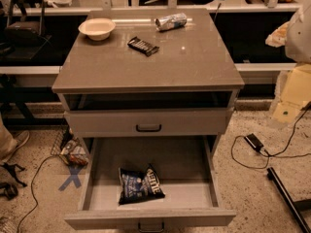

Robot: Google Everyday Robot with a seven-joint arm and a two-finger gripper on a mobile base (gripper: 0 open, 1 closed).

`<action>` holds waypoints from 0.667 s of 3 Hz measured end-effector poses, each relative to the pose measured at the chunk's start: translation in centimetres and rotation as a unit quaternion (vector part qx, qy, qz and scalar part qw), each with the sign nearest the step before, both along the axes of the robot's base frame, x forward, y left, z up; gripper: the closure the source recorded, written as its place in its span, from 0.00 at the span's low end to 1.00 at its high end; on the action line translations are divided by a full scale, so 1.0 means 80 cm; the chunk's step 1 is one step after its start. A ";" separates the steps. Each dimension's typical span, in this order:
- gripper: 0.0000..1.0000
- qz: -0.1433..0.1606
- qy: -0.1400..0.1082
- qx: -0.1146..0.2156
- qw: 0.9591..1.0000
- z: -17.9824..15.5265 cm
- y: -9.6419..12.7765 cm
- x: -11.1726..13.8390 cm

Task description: Pick blue chip bag from middle drawer and place on counter

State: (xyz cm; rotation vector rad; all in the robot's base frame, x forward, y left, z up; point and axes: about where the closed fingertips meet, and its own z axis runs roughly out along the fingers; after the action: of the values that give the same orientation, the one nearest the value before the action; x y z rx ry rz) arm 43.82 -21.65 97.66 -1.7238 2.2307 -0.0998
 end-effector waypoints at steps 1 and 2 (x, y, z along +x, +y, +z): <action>0.00 -0.001 0.002 0.004 1.000 -0.004 0.001 0.000; 0.00 -0.014 0.028 0.064 0.997 -0.071 0.009 -0.003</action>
Offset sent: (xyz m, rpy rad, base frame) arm -0.0027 0.0177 -0.1479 0.3384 0.1616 -0.0725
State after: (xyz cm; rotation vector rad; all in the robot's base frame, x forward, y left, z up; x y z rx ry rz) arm 43.62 -20.92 91.96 -1.6469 2.2480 0.0851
